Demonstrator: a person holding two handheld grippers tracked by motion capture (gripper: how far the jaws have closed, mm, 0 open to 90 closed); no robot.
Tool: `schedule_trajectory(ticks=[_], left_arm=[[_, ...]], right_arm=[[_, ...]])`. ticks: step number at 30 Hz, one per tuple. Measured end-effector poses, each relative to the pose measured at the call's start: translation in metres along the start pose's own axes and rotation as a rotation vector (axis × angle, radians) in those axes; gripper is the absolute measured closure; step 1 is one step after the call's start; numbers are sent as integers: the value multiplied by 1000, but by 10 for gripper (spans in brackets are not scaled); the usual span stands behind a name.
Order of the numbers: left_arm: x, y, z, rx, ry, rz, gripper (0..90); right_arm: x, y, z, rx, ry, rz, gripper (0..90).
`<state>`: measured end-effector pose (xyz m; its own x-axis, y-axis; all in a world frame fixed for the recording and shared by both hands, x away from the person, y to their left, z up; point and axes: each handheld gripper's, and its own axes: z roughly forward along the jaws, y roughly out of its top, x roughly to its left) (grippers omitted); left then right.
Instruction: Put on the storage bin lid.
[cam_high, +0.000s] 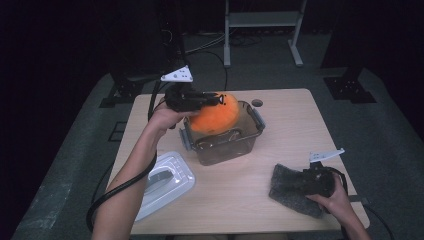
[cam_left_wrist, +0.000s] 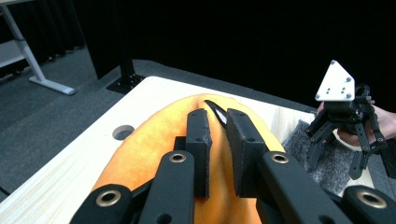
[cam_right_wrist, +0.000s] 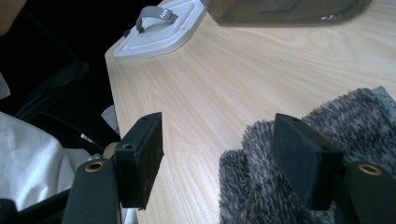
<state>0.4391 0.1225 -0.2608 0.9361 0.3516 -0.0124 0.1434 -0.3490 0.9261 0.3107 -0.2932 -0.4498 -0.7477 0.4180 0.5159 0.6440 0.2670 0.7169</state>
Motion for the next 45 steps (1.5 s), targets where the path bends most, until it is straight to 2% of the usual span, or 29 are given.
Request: schedule_trajectory(ticks=[9, 14, 16, 21, 36, 45], left_arm=[[11, -10, 9, -3, -6, -29, 801], [17, -17, 18, 16, -14, -31, 802], [18, -21, 22, 10, -19, -40, 802], [21, -28, 29, 12, -11, -54, 802], [31, -46, 46, 69, -1, -72, 799], [31, -49, 59, 101, -4, -67, 799]], right_arm=[[-1, -1, 0, 3, 0, 4, 331], [-2, -1, 0, 8, 1, 4, 332], [-3, -1, -1, 8, 1, 6, 332], [-2, -1, -2, 3, 1, 4, 331], [-1, -1, -1, 7, 6, 1, 332], [-1, -1, -2, 7, 6, 0, 332]])
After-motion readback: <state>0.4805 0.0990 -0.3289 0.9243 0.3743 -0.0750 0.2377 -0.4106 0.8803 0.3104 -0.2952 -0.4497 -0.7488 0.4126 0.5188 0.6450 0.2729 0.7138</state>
